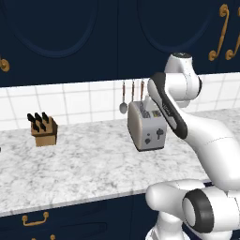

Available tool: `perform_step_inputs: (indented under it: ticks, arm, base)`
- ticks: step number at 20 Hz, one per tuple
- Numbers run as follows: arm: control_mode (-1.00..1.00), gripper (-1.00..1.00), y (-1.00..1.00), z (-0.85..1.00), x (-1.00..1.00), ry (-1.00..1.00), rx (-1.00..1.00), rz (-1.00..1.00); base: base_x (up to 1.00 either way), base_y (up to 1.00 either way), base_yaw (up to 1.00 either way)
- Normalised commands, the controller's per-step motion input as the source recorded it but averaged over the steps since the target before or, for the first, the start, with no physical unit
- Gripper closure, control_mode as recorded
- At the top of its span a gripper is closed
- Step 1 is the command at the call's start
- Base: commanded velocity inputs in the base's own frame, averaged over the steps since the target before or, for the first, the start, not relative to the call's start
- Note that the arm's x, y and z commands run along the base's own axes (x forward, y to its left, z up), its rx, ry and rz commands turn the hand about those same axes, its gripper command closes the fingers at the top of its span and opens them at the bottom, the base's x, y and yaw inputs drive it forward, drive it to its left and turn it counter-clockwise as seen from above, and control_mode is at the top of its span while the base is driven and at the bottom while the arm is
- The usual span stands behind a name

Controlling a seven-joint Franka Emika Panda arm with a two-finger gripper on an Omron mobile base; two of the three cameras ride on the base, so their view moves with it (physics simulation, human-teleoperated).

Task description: Start the toaster. Once the lever pops up, take the bread to the plate on the dining counter.

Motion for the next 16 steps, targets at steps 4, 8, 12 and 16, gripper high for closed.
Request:
perform_step_inputs:
  ticks: [4, 8, 12, 16]
  arm:
    - [-1.0, -1.0, -0.26, -0.08, -0.06, 0.0, 0.02, 0.0]
    - [-1.0, -1.0, -0.66, -0.39, -0.01, 0.0, 0.02, 0.0]
    - [-1.0, -1.0, -0.44, -0.42, 0.0, -0.01, 0.0, 0.0]
    - [-1.0, -1.0, -0.01, -0.28, 0.18, -0.06, 0.0, 0.0]
  base:
    - [0.0, 0.0, 0.0]
    - [0.0, 0.0, 0.0]
    - [0.0, 0.0, 0.0]
    - [0.0, 0.0, 0.0]
